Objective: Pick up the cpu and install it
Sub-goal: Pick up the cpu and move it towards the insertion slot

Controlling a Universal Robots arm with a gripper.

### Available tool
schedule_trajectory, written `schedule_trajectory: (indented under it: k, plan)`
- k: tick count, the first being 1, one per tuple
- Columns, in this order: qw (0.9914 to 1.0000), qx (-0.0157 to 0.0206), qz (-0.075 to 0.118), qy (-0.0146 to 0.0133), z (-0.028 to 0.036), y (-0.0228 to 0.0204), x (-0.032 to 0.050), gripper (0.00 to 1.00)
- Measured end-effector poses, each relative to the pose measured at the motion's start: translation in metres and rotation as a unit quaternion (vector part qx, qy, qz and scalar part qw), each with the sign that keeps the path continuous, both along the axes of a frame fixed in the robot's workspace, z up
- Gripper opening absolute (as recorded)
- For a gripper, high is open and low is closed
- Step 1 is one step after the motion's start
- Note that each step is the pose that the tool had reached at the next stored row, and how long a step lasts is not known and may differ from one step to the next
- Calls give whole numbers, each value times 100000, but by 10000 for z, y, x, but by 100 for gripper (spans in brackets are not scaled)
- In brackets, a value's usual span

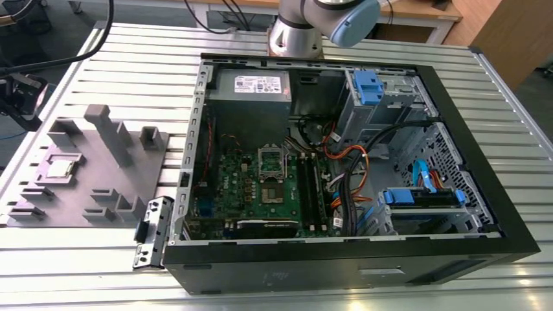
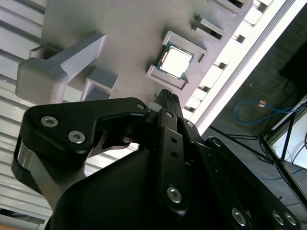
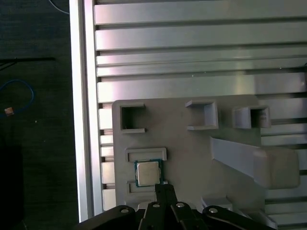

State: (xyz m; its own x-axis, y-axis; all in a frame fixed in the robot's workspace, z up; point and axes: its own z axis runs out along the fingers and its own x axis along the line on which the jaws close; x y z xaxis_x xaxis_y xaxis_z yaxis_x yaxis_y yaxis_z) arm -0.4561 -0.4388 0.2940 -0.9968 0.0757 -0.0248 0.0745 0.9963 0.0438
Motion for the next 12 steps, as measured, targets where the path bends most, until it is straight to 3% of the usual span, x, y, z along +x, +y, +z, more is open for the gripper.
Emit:
schedule_trajectory:
  k: [12]
  plan:
    - [100000,0,1,-2,-42,0,0,11]
